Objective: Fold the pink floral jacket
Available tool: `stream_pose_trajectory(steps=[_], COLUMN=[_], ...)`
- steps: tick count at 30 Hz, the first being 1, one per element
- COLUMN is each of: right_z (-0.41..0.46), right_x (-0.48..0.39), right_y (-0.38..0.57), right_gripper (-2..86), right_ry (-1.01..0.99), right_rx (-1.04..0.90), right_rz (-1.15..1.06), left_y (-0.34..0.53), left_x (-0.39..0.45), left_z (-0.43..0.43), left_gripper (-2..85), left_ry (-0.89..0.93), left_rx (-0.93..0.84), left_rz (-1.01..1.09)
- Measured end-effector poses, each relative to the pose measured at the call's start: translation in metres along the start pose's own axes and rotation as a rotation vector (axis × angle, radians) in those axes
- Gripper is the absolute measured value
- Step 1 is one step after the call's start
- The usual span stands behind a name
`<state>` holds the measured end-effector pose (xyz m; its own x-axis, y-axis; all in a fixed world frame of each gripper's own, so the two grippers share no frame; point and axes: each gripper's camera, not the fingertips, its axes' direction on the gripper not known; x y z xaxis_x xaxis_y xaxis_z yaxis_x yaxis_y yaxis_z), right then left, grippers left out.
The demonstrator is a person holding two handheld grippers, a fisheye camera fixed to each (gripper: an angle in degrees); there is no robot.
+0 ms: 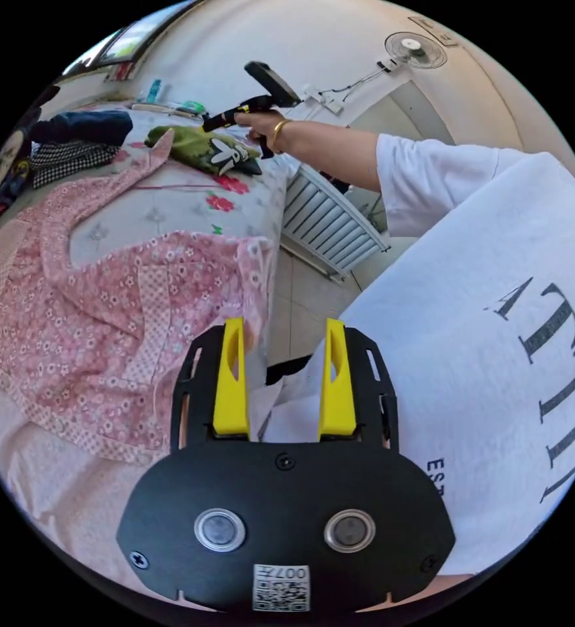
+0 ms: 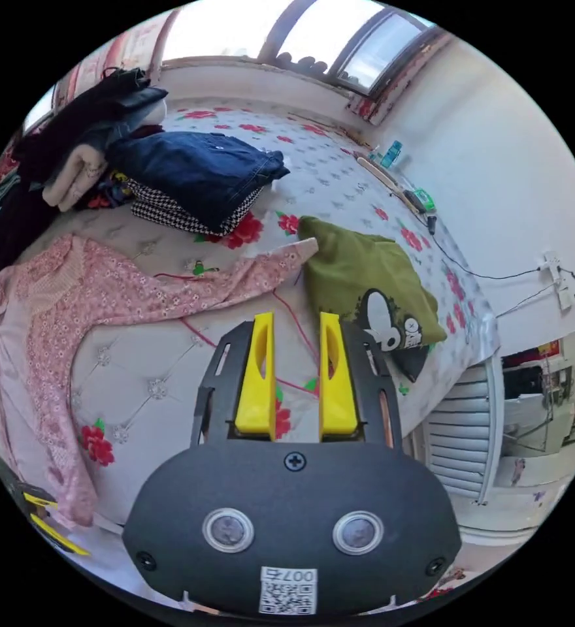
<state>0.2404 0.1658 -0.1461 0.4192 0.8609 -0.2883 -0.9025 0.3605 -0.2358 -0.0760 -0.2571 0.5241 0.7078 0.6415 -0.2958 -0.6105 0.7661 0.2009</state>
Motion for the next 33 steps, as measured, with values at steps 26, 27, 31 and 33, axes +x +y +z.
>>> stream_pose_trajectory(steps=[26,27,31,33], right_z=[-0.012,-0.014,-0.035,-0.05], right_x=[-0.115,-0.113,-0.105,-0.11], right_y=[0.238,0.245,0.251,0.243], right_gripper=[0.6,0.6,2.2,3.2], right_ry=[-0.494,-0.502,-0.524,-0.557], right_rx=[-0.228,-0.237,-0.154,-0.073], right_rz=[-0.551,-0.548,-0.512,-0.524], left_y=[0.153,0.155,0.177,0.187], left_x=[0.032,0.036,0.057,0.058], left_z=[0.001,0.002,-0.007,-0.015], left_gripper=[-0.9,-0.9,-0.4,0.5], left_ry=[-0.819,-0.818,-0.827,-0.811], left_rx=[-0.249,-0.246,-0.122,-0.059], left_rz=[-0.716,-0.721,-0.793,-0.863])
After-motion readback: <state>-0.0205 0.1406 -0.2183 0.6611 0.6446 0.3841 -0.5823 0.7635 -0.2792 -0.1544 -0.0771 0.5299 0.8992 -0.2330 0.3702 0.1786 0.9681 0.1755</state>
